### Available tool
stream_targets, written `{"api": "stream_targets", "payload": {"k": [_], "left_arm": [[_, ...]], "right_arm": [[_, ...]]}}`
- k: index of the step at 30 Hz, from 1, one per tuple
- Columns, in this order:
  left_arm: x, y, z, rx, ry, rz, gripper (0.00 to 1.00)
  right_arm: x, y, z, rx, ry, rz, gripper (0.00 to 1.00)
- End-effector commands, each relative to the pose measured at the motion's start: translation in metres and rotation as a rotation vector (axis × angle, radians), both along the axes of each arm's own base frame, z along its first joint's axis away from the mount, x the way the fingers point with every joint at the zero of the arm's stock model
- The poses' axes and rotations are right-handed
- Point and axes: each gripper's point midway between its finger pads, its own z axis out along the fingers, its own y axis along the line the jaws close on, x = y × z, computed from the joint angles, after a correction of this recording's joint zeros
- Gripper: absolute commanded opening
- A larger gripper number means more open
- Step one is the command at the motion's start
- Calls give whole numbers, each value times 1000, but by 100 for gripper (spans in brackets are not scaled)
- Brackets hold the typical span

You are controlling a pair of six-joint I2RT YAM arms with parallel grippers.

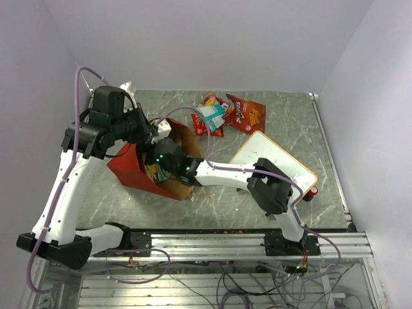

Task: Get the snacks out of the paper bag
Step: Take out the snack from the paper bag.

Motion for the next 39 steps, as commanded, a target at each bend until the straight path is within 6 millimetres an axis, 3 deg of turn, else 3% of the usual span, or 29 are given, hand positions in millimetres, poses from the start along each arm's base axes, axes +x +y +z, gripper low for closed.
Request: {"api": "stream_targets", "payload": {"k": [1,3,5,8,12,16,24,32,39], "left_arm": [[-6,-1,16,-12,-37,-24,7],[-9,0,18,-17,-43,-22,7],[-12,2,17,-16,-42,-14,7],[-18,4,14,-12,-34,-12,7],[-20,5,9,-18,-26,-3,7],[-21,5,7,-23,-29,-4,7],[-18,3,3,-18,-17,-13,7],[-14,2,5,-14,-22,-18,7],[-11,16,-8,48,28,57,7]], "right_arm": [[14,2,-18,-117,19,-141,71],[20,-9,-35,-161,70,-226,68],[23,-21,-37,-163,71,-267,61],[20,-39,-25,-127,38,-288,32],[20,-54,-16,-166,30,-319,17],[12,-60,10,-155,-14,-264,0],[-7,-77,30,-162,-19,-192,0],[-36,-91,83,-41,-33,-68,0],[-57,-113,133,57,-46,-10,0]]}}
